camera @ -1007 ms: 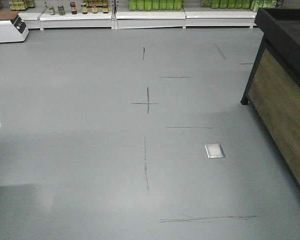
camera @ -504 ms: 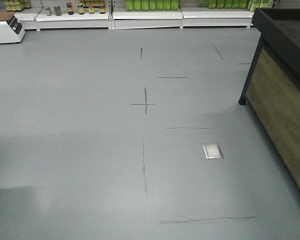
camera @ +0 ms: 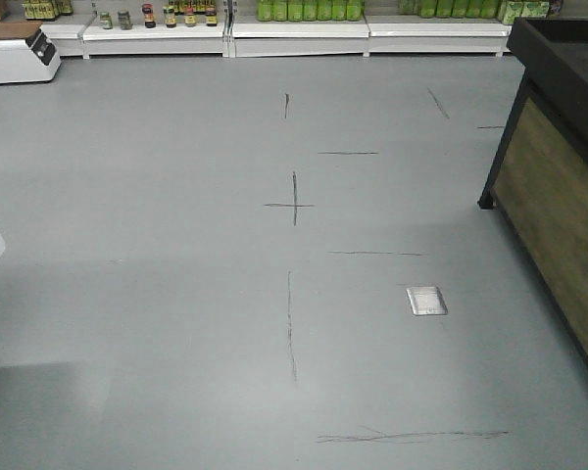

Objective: Pick three apples into basket with both arms
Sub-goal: 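Drive the base forward across the floor toward the fruit tables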

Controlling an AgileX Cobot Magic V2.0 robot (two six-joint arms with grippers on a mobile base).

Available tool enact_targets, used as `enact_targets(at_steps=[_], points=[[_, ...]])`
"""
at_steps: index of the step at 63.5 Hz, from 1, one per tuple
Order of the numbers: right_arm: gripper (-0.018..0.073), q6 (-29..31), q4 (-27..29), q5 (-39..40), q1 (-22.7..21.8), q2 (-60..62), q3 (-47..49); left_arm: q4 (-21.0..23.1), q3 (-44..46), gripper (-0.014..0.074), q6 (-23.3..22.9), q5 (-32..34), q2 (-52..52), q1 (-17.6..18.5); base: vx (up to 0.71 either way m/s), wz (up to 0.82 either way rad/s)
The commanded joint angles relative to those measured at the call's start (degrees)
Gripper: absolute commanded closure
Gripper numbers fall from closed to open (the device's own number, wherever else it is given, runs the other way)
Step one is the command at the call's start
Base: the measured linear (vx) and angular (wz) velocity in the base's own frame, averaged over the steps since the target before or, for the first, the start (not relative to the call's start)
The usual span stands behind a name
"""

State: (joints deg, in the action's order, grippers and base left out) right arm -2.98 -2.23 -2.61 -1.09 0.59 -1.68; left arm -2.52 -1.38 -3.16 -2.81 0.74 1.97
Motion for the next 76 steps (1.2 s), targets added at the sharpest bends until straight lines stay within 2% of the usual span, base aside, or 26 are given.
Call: enact_targets(at_steps=[1, 76], points=[[0.0568, 0.24, -0.25, 4.24, -0.09, 0.62, -0.8, 0.09, -1.32, 0.0603, -0.48, 4.53, 0.83, 0.32, 0.03, 0.05], [0.0568, 0.24, -0.25, 4.17, -0.09, 0.62, -0.8, 0.09, -1.32, 0.0603, -0.48, 4.53, 0.83, 0.32, 0.08, 0.05]])
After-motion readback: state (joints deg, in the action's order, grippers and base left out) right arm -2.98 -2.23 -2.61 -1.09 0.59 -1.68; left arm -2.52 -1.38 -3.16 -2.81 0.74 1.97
